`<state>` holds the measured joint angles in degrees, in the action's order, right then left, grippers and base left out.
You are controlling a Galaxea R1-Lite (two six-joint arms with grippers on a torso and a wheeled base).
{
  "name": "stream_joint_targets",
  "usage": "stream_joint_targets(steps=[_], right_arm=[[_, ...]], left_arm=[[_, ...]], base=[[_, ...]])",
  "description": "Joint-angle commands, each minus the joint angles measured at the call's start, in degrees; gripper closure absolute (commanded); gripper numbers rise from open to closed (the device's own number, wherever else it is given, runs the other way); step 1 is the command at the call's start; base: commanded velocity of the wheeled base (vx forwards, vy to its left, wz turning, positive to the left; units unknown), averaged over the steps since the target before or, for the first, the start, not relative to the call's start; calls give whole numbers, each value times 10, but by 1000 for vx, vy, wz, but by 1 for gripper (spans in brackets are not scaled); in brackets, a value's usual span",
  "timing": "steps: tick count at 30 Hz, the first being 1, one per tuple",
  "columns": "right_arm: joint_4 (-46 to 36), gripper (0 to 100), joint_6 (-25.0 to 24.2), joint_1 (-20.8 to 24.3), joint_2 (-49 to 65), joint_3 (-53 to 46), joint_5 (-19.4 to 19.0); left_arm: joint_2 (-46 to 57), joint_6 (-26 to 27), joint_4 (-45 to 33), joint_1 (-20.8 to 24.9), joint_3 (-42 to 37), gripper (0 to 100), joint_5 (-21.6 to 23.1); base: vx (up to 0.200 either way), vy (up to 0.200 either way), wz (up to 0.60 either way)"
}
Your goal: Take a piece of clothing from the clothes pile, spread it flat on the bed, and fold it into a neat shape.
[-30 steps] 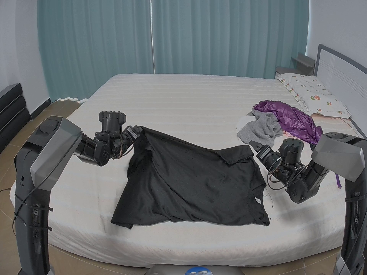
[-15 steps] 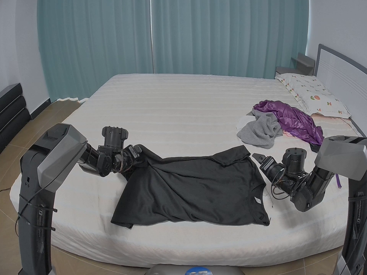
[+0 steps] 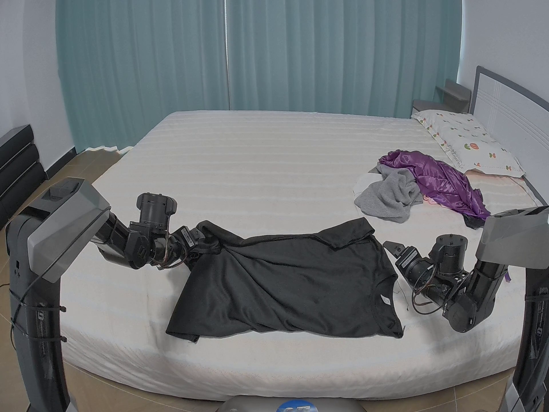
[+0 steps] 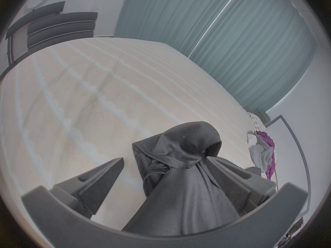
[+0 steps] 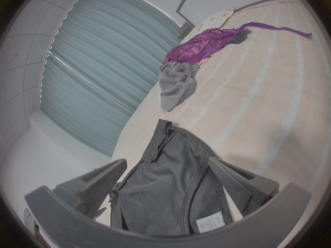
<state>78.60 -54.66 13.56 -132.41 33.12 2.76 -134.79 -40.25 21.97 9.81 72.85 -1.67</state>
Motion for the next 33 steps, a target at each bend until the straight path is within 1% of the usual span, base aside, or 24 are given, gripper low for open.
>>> stream_joint_targets(steps=[1, 4, 6, 12, 13, 14, 17, 20, 21, 23, 27, 33], right_arm=[[2, 0, -2, -3, 8, -13, 0], [2, 0, -2, -3, 8, -13, -1], [2, 0, -2, 0, 8, -13, 0], [3, 0, -3, 3, 8, -18, 0], [3, 0, -3, 3, 8, -18, 0], [4, 0, -3, 3, 9, -18, 0], [5, 0, -3, 3, 10, -19, 0], [5, 0, -5, 2, 10, -21, 0], [9, 0, -8, 2, 10, -21, 0], [18, 0, -8, 3, 9, -22, 0], [23, 0, -8, 3, 9, -21, 0], [25, 0, -9, 0, 4, -17, 1]], left_arm=[[9, -1, -2, 4, -16, 0, 2], [-1, -1, -1, 13, -25, 0, 9], [-26, 0, 6, 14, -15, 0, 9], [-87, -14, 6, 13, 67, 0, 3], [-87, -14, 6, 13, 67, 100, 3], [-108, -18, 4, 13, 97, 100, 2], [-122, -23, 3, 13, 124, 100, 0], [-127, -54, 9, 13, 158, 100, -32], [-129, -73, 15, 13, 176, 100, -53], [-135, -91, 21, 12, 200, 100, -74], [-141, -95, 24, 0, 243, 100, -105], [-173, -91, 20, -1, 309, 100, -110]], base=[[0, 0, 0], [0, 0, 0], [0, 0, 0], [0, 0, 0], [0, 0, 0], [0, 0, 0], [0, 0, 0], [0, 0, 0], [0, 0, 0], [0, 0, 0], [0, 0, 0], [0, 0, 0]])
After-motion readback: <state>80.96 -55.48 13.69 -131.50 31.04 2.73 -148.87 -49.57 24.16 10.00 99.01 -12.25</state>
